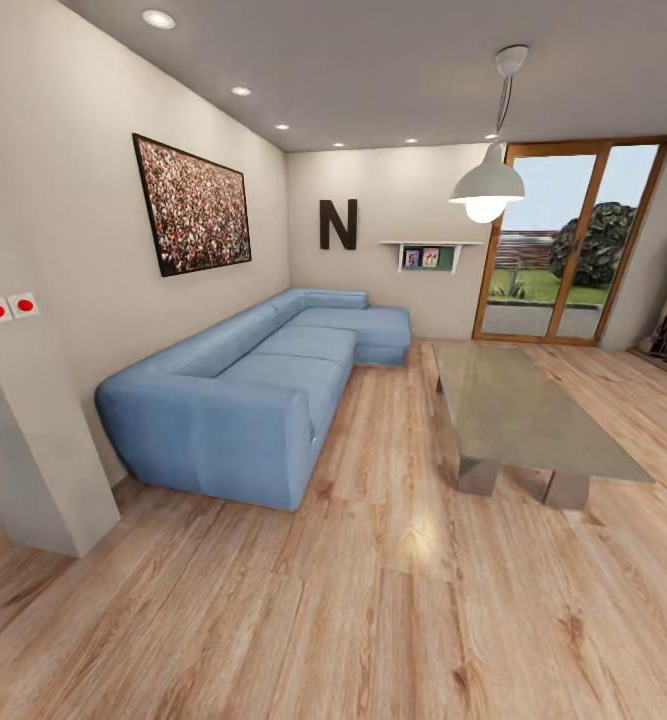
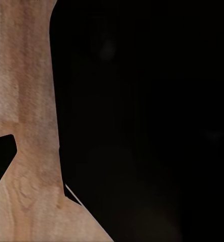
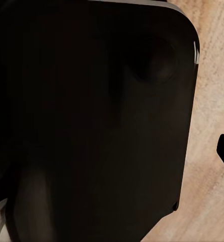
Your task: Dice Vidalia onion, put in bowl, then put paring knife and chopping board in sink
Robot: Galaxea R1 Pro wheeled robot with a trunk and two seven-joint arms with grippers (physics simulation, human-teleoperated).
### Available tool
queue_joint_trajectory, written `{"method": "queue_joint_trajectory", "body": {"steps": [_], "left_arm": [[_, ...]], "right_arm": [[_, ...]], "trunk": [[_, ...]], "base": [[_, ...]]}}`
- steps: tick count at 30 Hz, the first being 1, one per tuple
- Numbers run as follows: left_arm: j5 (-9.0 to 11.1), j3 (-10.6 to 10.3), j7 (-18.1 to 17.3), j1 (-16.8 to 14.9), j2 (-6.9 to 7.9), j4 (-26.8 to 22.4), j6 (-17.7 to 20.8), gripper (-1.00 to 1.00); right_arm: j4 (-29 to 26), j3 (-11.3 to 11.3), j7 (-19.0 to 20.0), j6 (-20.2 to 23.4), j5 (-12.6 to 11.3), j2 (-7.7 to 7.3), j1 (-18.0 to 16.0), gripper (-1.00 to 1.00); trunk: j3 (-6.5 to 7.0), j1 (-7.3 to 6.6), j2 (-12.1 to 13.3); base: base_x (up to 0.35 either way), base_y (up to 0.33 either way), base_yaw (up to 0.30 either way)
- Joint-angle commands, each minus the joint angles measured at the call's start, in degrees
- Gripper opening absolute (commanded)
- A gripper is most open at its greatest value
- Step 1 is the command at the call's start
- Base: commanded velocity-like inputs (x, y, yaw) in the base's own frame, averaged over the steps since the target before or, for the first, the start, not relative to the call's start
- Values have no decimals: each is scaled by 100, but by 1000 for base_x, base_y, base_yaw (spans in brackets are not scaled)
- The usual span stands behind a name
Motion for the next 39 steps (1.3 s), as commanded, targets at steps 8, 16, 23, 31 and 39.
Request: {"method": "queue_joint_trajectory", "body": {"steps": [8, 16, 23, 31, 39], "left_arm": [[5, -3, -1, -1, 4, -3, -3, 100], [8, 7, -1, -1, -2, -14, -4, 100], [16, 13, -1, -1, -2, -312, -2, 100], [17, 21, 6, -1, -3, -962, -9, 100], [13, 21, 7, -1, -2, -1956, -9, 100]], "right_arm": [[-1, -17, -3, 2, 1, -13, -2, 100], [-25, -44, 13, -73, -46, -3, -2, 100], [-24, -31, 21, -361, -42, 121, -2, 100], [-159, -37, 6, -737, -33, 104, -2, 100], [-815, -40, -11, -1731, -27, 90, -2, 100]], "trunk": [[-4, 0, -2], [-4, 0, -2], [-4, 0, -2], [-4, 0, -2], [-4, 0, -2]], "base": [[0, 0, 0], [0, 0, 0], [0, 0, 0], [0, 0, 0], [0, 0, 0]]}}
